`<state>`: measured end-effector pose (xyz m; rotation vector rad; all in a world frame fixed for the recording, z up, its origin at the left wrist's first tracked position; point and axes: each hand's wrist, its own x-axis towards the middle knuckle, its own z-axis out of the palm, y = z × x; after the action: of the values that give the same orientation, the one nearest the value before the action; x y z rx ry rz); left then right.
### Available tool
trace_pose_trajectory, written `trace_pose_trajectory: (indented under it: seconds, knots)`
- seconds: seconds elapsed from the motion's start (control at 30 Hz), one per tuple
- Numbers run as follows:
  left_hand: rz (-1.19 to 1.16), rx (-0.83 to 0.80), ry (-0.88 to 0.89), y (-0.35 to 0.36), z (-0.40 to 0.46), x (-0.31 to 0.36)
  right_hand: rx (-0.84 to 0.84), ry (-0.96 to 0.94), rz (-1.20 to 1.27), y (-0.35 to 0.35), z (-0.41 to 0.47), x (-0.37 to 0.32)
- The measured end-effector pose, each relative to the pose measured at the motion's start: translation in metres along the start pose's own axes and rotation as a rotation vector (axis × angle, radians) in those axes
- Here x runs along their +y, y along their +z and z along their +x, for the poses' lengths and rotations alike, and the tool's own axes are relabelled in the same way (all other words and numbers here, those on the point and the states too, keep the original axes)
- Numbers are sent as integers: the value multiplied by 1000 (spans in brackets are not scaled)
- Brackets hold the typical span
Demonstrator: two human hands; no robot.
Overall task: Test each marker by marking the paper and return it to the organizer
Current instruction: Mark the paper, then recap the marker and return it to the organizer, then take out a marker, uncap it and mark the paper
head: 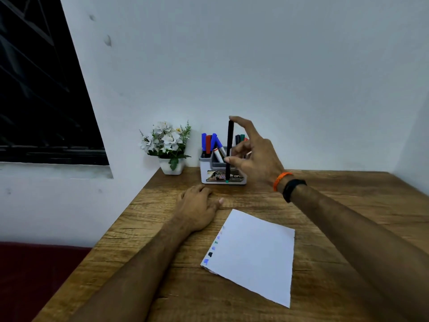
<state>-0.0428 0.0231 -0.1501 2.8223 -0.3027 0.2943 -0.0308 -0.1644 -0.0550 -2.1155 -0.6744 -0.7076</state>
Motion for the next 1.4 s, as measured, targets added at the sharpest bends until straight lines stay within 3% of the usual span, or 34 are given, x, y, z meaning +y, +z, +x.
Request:
trace_pose_trajectory:
  seconds: [0.47, 0.73, 0.9, 1.1, 1.4]
  knots:
    - [-7, 23, -17, 4, 2, -3, 174, -11, -13, 53, 69, 12]
    - [-12, 15, -22, 2, 1, -1, -45, 51, -222, 62, 65, 21]
    - [-4, 1, -25, -1, 0, 1, -27, 32, -244, 58, 64, 21]
    - [-9, -11, -24, -2, -1, 1, 137, 102, -110, 41, 51, 28]
    - [-25, -30, 37, -5, 0, 11, 221, 301, -195, 11, 25, 70]
